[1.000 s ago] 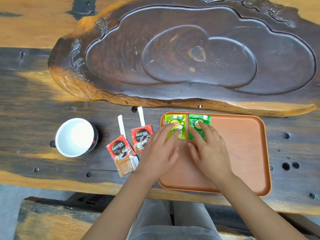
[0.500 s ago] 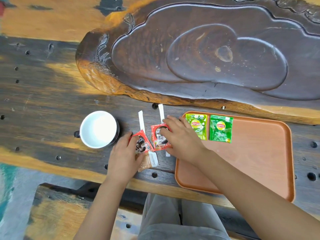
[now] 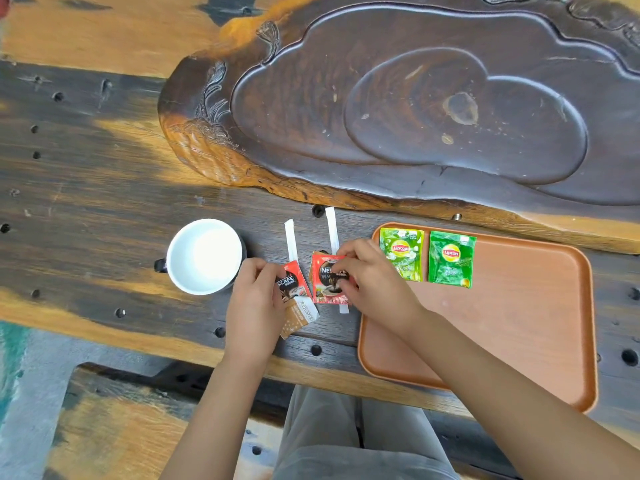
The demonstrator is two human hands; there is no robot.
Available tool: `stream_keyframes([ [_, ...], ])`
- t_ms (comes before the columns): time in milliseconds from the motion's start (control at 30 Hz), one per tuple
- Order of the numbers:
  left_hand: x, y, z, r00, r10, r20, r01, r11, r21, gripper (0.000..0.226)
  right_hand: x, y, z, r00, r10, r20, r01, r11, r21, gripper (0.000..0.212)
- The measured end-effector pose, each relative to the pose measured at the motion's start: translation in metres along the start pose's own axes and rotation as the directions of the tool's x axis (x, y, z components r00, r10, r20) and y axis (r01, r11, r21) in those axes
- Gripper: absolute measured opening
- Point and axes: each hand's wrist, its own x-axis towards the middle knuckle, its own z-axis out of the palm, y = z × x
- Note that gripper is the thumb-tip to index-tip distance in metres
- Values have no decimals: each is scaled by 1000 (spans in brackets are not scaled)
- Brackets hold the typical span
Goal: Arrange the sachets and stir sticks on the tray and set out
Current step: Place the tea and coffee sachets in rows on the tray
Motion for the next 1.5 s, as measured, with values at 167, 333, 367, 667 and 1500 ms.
stream_keyframes([
  [167, -1, 13, -14, 991, -5, -136, -3, 998, -59, 24, -3, -1, -13, 971, 208, -118, -175, 955, 241, 28],
  [333, 4, 35, -18, 992, -124, 18, 121, 920, -373, 32, -22, 16, -49, 918, 381, -105, -292, 832, 471, 37],
  [367, 5, 41, -14, 989, -119, 85, 144, 896, -420, 34, -29, 21, -57, 916, 391, -83, -303, 815, 494, 41],
  [667, -15, 86, 57, 908, 177, 381, -59, 951, -303, 28, -103, 61, -70, 888, 460, -8, -424, 824, 377, 41],
  [1500, -49, 85, 82, 819, 415, 396, -471, 881, 49, 46, -144, 61, -34, 948, 244, -204, -284, 938, -197, 41],
])
